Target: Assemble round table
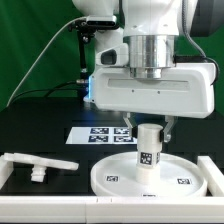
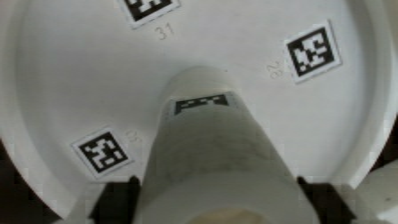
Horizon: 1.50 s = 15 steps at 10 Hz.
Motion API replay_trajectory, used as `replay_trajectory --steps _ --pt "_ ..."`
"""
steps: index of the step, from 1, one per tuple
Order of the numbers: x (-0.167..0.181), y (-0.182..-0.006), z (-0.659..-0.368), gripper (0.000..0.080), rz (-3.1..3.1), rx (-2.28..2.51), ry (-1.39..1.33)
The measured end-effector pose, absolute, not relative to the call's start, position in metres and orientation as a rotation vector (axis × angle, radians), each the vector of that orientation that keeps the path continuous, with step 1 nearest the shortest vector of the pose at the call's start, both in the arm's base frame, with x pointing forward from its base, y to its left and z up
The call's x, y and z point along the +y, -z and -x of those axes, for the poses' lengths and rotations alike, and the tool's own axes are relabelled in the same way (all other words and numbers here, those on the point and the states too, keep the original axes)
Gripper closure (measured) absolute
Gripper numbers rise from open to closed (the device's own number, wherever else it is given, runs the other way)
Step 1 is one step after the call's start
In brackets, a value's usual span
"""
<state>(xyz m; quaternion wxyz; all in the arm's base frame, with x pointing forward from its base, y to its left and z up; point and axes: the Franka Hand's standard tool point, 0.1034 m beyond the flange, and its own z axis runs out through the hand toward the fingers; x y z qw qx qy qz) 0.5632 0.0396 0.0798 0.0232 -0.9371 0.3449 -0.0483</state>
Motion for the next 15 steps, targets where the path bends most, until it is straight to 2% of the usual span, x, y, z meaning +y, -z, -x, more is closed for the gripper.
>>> replay_trajectory --steps 4,7,8,9,10,12,15 --pt "0.0379 -0.0783 -0.5609 0.0392 2.355 1.885 0.07" --pt "0.0379 -0.0782 -0.561 0.0392 2.226 2.028 0.055" --pt "0.038 -0.0781 -0.561 0.0392 2.258 1.993 0.058" --pt "0.0376 -0.0787 -0.5614 0.0312 2.346 1.894 0.066" --pt "0.0372 -0.0815 -0.5632 0.0186 2.515 1.663 0.082" --pt "0.0394 -0.0827 -0.5612 0.0156 2.77 1.207 0.11" --pt "0.0379 -0.0819 -0.5611 0.0151 2.869 0.977 0.124"
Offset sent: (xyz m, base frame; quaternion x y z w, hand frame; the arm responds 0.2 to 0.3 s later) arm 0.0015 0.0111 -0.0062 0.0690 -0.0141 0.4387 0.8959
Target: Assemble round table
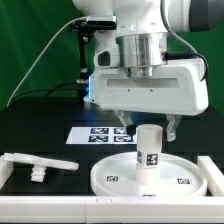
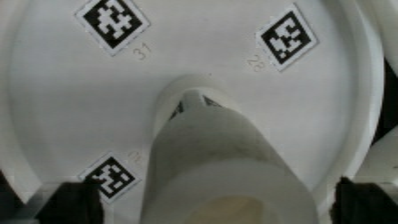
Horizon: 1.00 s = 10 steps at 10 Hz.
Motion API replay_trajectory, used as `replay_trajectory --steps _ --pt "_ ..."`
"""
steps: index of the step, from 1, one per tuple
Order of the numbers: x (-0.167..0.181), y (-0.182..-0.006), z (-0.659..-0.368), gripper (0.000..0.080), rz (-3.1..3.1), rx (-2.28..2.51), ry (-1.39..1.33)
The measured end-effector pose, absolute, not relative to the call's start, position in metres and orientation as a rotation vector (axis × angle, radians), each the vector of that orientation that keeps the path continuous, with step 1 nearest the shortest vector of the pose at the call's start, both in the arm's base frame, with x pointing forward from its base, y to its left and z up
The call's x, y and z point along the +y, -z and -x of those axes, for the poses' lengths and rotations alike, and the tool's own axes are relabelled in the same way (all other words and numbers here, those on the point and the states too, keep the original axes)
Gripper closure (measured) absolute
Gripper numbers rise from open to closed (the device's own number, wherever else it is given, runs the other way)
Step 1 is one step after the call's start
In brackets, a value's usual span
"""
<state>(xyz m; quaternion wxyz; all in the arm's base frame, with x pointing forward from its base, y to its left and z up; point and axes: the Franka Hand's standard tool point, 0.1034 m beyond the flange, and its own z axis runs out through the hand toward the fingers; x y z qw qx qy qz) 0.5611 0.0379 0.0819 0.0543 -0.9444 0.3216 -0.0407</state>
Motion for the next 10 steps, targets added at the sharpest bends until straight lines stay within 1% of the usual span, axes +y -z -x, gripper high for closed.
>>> replay_trajectory --steps 1,3,4,6,8,10 --pt "0.0392 -0.0823 -0.5616 0.015 2.947 0.796 0.135" --pt "0.0397 -0.082 -0.5631 0.015 3.087 0.246 0.16" --pt "0.0358 -0.0819 -0.5633 0.015 3.096 0.166 0.162" --pt "0.0365 -0.0818 -0.5632 0.0399 3.091 0.225 0.16" --pt "0.0362 -0.0816 -0.5632 0.0396 3.078 0.329 0.157" --pt "0.0365 -0.0811 -0.5627 0.0395 3.013 0.674 0.145"
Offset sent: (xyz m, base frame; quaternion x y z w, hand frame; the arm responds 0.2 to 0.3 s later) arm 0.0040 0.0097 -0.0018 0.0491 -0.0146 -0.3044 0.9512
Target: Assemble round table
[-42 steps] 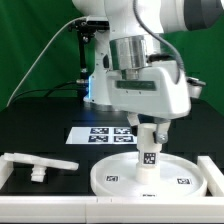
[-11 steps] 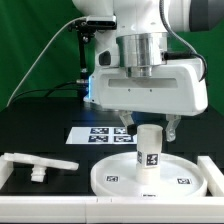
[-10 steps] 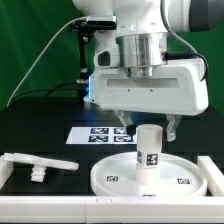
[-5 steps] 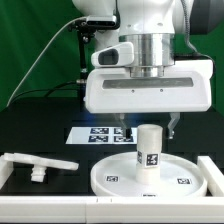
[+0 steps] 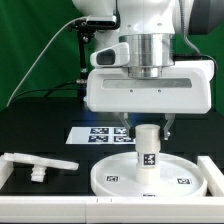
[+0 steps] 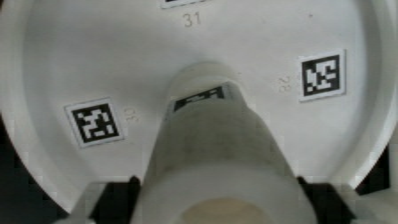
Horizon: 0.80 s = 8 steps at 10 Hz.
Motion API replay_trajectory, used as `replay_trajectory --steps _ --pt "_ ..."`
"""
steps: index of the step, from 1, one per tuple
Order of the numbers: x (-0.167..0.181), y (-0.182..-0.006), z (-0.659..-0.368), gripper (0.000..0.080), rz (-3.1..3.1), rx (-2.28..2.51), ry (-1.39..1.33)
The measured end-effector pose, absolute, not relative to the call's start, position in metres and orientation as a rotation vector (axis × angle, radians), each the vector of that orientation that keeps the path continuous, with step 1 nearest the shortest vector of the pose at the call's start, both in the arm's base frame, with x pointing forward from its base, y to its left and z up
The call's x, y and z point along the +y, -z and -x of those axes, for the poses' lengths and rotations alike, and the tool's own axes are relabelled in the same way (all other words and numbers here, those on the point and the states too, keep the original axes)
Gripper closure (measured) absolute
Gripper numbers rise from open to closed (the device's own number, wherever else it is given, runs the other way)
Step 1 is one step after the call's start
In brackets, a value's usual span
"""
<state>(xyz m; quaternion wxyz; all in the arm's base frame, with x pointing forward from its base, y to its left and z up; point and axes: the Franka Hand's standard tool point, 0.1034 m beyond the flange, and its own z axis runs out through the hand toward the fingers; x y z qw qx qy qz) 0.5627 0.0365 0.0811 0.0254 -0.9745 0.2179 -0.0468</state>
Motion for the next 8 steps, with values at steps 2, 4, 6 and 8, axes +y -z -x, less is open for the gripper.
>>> replay_trajectory --steps 2,4,6,8 --pt "0.0362 -0.0805 -0.562 0.0395 2.863 1.137 0.126" --pt "0.035 -0.0799 -0.5622 0.0393 2.656 1.528 0.082" --pt "0.037 -0.0787 -0.5607 0.0393 2.32 1.932 0.043" --pt "0.0388 -0.0784 -0.5598 0.0393 2.111 2.132 0.035"
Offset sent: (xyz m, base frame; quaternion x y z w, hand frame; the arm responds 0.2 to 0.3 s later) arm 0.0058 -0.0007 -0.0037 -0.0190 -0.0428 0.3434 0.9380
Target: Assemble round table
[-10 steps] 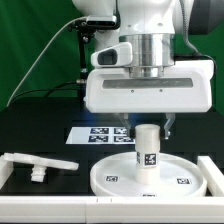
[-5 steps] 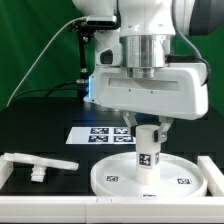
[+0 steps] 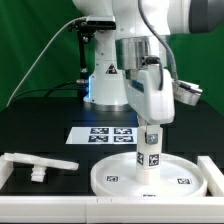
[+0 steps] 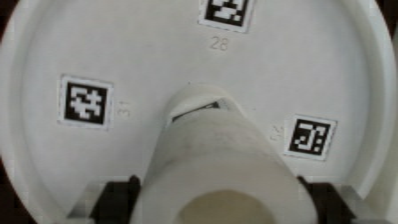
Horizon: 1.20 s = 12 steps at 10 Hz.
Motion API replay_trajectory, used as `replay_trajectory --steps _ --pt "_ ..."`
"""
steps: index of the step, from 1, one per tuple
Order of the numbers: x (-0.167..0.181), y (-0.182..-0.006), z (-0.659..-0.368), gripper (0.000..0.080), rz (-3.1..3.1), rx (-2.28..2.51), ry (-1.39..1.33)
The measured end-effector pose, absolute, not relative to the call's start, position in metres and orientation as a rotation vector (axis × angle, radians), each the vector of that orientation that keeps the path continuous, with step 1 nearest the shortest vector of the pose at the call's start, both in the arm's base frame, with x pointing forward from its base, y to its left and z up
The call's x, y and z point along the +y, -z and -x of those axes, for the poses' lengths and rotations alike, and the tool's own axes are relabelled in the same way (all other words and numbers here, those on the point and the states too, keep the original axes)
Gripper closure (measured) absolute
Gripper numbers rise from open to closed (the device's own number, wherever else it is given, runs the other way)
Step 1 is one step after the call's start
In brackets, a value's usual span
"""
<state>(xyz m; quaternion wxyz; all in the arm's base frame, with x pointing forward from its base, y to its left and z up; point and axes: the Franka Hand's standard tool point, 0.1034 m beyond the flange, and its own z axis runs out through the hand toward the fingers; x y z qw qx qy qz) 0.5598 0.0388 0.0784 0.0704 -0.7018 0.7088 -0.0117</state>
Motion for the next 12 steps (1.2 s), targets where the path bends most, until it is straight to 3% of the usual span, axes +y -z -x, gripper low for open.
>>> replay_trajectory --steps 4,5,7,10,12 --pt "0.0384 -0.0786 -0.5604 0.0388 2.107 2.128 0.034" --pt "0.0359 -0.0808 -0.5632 0.0204 2.268 1.949 0.071" --pt "0.0449 -0.078 -0.5612 0.0159 2.541 1.598 0.093" --pt "0.0413 -0.0782 -0.5617 0.0152 2.673 1.384 0.113" --pt "0.0445 -0.0772 -0.5614 0.015 2.888 0.984 0.142"
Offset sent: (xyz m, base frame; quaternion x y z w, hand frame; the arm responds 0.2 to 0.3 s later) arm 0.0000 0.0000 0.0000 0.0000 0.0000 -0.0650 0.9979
